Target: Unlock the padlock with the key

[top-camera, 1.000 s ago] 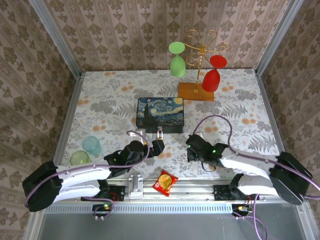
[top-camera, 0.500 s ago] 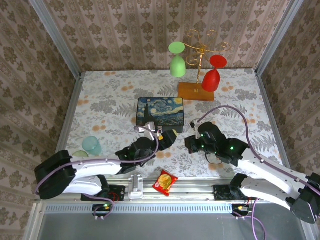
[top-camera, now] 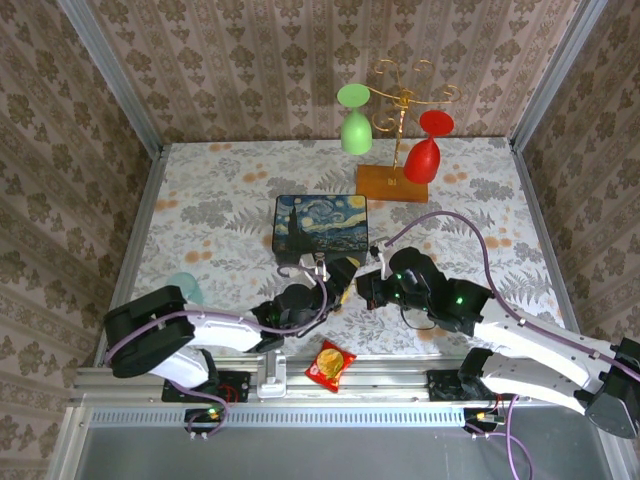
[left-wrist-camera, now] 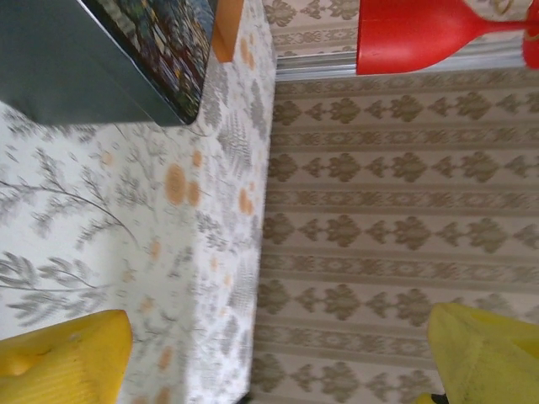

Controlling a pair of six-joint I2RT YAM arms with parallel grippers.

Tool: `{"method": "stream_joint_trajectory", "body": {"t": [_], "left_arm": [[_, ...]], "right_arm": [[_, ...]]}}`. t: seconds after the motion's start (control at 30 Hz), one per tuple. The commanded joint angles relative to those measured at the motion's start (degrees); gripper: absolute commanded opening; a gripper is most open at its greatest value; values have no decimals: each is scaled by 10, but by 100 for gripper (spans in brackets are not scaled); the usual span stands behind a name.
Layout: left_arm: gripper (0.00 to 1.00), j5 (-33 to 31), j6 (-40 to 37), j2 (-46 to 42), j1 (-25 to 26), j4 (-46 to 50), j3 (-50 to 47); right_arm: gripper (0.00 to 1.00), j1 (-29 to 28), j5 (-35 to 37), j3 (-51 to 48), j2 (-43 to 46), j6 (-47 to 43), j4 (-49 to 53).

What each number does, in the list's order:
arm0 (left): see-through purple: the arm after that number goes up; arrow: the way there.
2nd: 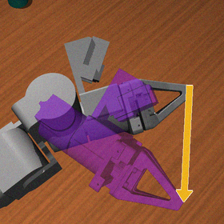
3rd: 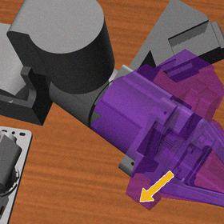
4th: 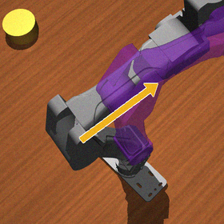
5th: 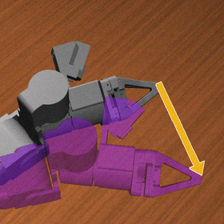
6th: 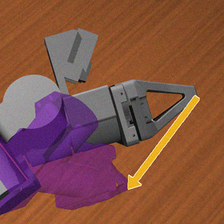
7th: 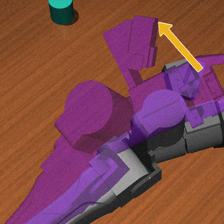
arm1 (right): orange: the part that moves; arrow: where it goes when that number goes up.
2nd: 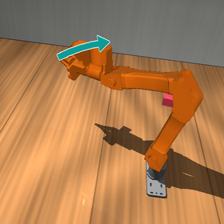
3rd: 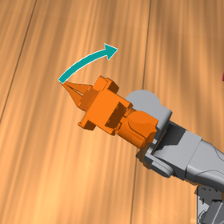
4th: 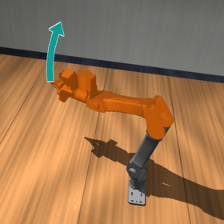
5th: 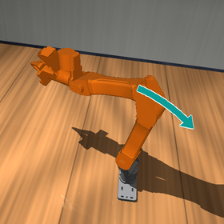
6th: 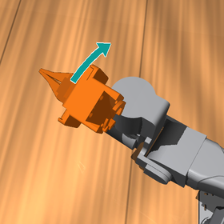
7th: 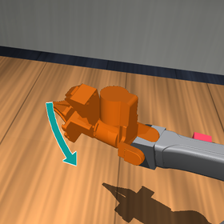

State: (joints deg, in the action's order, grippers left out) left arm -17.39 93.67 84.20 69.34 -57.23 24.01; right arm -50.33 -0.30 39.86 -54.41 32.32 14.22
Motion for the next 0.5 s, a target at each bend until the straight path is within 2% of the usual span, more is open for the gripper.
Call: {"method": "stream_joint_trajectory", "body": {"t": [0.0, 0.13, 0.27, 0.33, 0.47], "left_arm": [[91, -25, 88, 20, 7, -108, -6], [88, -37, 93, 36, 12, -149, -4], [82, -53, 86, 23, 14, -150, -9], [76, -52, 77, 21, 16, -155, -10], [53, -52, 44, 12, 15, -151, -16]], "right_arm": [[0, -11, 24, -8, 10, 7, -60], [0, -16, 30, -15, 1, 3, -82], [0, -20, 41, -38, 3, 8, -100], [0, -21, 40, -47, 5, 11, -106], [0, -23, 46, -49, 5, 5, -93]]}}
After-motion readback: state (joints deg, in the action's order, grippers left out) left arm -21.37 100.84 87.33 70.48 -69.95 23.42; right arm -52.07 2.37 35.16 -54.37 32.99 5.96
